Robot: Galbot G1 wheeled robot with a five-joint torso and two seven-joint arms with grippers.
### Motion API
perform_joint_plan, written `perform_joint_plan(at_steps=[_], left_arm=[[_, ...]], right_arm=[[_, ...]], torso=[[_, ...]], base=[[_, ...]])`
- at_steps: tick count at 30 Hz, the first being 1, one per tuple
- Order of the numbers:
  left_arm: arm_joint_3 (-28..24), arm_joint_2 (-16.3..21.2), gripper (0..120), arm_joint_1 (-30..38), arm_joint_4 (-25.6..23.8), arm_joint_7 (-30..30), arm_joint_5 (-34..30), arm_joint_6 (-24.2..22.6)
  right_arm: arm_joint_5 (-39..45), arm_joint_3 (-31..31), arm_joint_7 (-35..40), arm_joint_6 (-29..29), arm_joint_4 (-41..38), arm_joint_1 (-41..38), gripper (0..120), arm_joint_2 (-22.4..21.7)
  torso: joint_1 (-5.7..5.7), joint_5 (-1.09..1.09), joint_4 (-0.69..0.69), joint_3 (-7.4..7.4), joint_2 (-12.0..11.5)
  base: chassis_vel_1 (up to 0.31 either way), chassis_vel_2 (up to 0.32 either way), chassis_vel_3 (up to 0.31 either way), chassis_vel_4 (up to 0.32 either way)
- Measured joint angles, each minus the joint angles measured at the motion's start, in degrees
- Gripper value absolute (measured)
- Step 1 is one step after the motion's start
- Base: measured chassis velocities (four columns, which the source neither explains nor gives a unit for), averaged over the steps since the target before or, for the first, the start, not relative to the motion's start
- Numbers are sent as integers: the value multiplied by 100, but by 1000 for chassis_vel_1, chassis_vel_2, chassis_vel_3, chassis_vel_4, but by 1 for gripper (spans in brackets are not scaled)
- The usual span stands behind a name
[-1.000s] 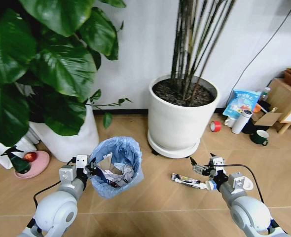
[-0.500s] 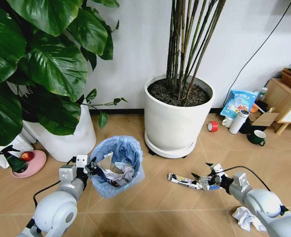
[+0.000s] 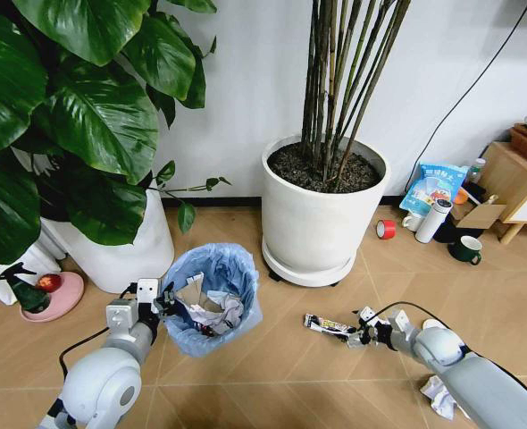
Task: Pick up the trash bin and place the garbage on the floor into it.
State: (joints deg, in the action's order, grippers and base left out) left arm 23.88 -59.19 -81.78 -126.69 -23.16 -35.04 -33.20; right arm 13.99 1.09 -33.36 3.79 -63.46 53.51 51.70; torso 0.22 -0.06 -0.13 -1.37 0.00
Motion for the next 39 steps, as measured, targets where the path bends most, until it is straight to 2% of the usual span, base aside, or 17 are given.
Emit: perform_joint_plan(at_steps=[13,23,26,29,30,32,33,39], left_arm=[[30,-174,0,-139,-13,5,165,17],[24,-181,0,-146,-16,6,176,25],[20,-194,0,-148,2,6,196,34],[17,-195,0,-146,4,7,197,38],[14,-196,0,-144,4,7,197,41],[12,-186,0,-139,4,7,197,50],[12,-186,0,-139,4,7,197,50],[9,-156,0,-105,21,10,187,71]], right_arm=[[-185,-461,89,-450,1358,-822,100,525],[-212,-498,81,-617,1880,-1031,95,774],[-205,-475,80,-638,1901,-1039,81,834],[-204,-472,79,-639,1902,-1041,77,845],[-200,-465,77,-642,1921,-1045,68,867],[-199,-441,76,-655,1950,-1046,58,897],[-199,-441,76,-655,1950,-1046,58,897],[-197,-379,83,-660,1957,-1000,35,936]], torso=[[0,4,1,0,0],[0,0,-1,0,0],[0,-1,0,1,0],[0,-1,0,1,1],[-1,0,0,1,1],[-1,0,0,1,1],[-1,0,0,1,1],[-1,1,0,1,2]], base=[[0,0,0,0],[0,0,0,0],[0,0,0,0],[0,0,0,0],[0,0,0,0],[0,0,0,0],[0,0,0,0],[0,0,0,0]])
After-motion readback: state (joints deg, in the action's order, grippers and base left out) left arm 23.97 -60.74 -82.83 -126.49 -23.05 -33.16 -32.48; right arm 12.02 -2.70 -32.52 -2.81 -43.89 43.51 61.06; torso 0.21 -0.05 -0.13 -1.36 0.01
